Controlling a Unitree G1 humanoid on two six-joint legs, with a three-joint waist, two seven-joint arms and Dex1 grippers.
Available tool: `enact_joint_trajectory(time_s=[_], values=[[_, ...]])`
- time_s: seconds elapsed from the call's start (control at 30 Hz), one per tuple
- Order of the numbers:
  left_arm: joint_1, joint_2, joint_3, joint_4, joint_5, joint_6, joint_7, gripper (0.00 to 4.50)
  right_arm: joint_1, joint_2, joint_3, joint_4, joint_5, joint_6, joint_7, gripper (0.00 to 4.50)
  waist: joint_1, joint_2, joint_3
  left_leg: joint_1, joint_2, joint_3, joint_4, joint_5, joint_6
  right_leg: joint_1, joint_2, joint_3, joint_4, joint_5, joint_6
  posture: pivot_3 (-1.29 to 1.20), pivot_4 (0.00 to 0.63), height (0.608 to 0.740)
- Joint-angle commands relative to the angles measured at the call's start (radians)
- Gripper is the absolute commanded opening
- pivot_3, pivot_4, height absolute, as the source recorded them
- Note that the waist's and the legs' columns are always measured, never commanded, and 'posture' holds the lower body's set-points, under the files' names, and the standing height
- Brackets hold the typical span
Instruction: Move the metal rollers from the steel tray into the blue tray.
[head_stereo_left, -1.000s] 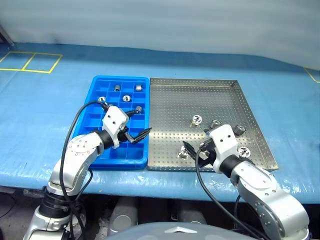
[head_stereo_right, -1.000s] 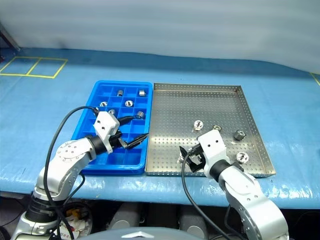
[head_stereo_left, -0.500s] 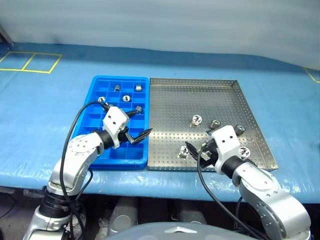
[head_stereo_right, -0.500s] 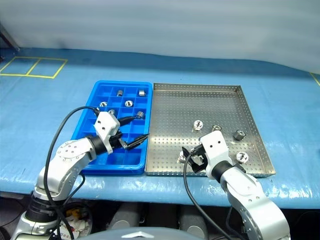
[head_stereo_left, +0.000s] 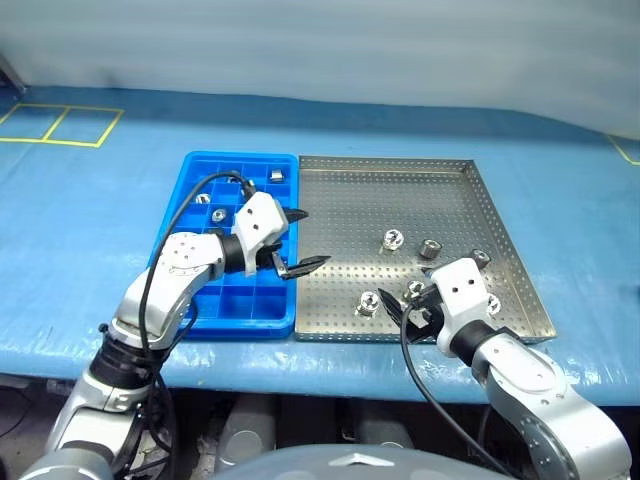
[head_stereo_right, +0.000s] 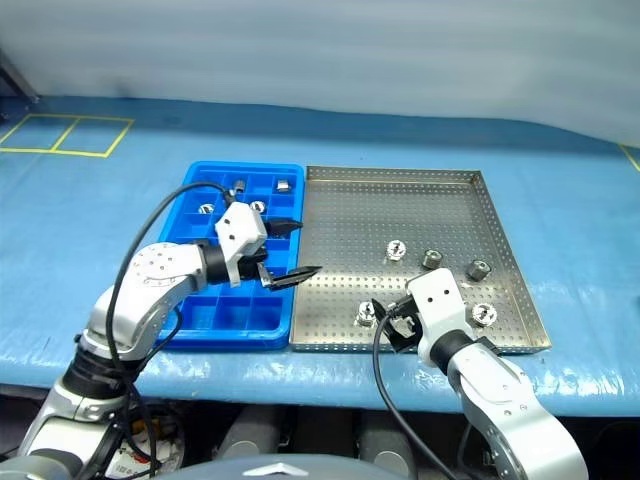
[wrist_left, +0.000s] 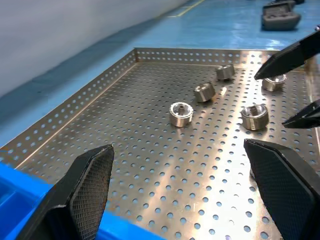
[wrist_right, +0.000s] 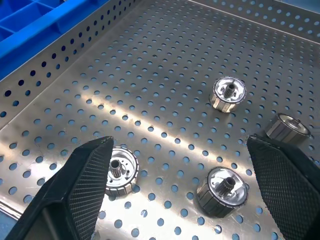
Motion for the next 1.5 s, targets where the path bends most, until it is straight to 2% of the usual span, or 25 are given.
enact_joint_trajectory(time_s=[0.03,0.2,0.5,0.77,0.97,1.07,1.27,1.3,1.5], values=[[-0.136,-0.042,-0.130,0.140,0.067,-0.076,-0.115,4.50,0.051,0.009,-0.041,-0.070,-0.017,-0.020,-0.016,4.48,-0.001,0.000,0.000,0.000,-0.003,0.000,0.000,0.000,0.000,0.000,0.000,0.000,0.000,0.000,0.000,0.03,0.150,0.740],[-0.254,-0.107,-0.235,0.350,0.154,-0.204,-0.202,4.50,0.118,0.026,-0.048,-0.095,-0.027,-0.051,-0.036,4.48,-0.028,0.000,0.000,-0.001,-0.004,0.000,0.001,0.000,0.001,0.000,0.000,0.001,0.000,0.000,0.000,-0.02,0.150,0.740],[-0.360,-0.237,-0.319,0.621,0.273,-0.375,-0.269,4.50,0.202,0.037,-0.014,-0.095,-0.028,-0.144,-0.087,4.48,-0.057,0.001,0.000,-0.001,-0.004,0.000,0.003,-0.001,0.001,0.000,0.000,0.002,0.001,0.001,0.002,-0.09,0.150,0.740],[-0.356,-0.286,-0.363,0.684,0.328,-0.435,-0.358,4.50,0.209,0.038,0.006,-0.095,-0.024,-0.162,-0.117,4.48,-0.071,0.000,0.000,-0.001,-0.003,0.000,0.004,-0.002,0.003,0.000,0.000,0.005,0.001,0.001,0.003,-0.10,0.150,0.740],[-0.354,-0.287,-0.411,0.725,0.428,-0.483,-0.344,4.50,0.194,0.036,0.017,-0.095,-0.024,-0.157,-0.124,4.48,-0.073,0.000,0.000,0.000,-0.003,0.000,0.004,-0.002,0.003,0.000,0.000,0.005,0.001,0.001,0.003,-0.10,0.150,0.740],[-0.350,-0.292,-0.421,0.734,0.460,-0.490,-0.337,3.94,0.188,0.034,0.018,-0.095,-0.023,-0.156,-0.127,4.50,-0.072,0.000,0.000,-0.001,-0.003,0.000,0.004,-0.002,0.003,0.000,0.000,0.005,0.001,0.001,0.003,-0.10,0.150,0.740],[-0.335,-0.313,-0.396,0.713,0.457,-0.485,-0.343,1.88,0.176,0.031,0.017,-0.095,-0.024,-0.149,-0.127,4.50,-0.072,0.000,0.000,0.000,-0.003,0.000,0.006,-0.002,0.004,0.000,0.000,0.005,0.001,0.002,0.003,-0.09,0.150,0.740],[-0.336,-0.313,-0.391,0.707,0.455,-0.483,-0.343,1.70,0.173,0.031,0.017,-0.095,-0.024,-0.148,-0.126,4.50,-0.072,0.000,0.000,0.000,-0.003,0.000,0.006,-0.002,0.004,0.000,0.000,0.005,0.001,0.002,0.003,-0.09,0.150,0.740],[-0.340,-0.300,-0.304,0.608,0.396,-0.452,-0.320,1.70,0.138,0.025,0.021,-0.095,-0.022,-0.127,-0.115,4.50,-0.072,0.000,0.000,-0.001,-0.003,0.000,0.005,-0.002,0.004,0.000,0.000,0.005,0.001,0.002,0.003,-0.06,0.150,0.740]])
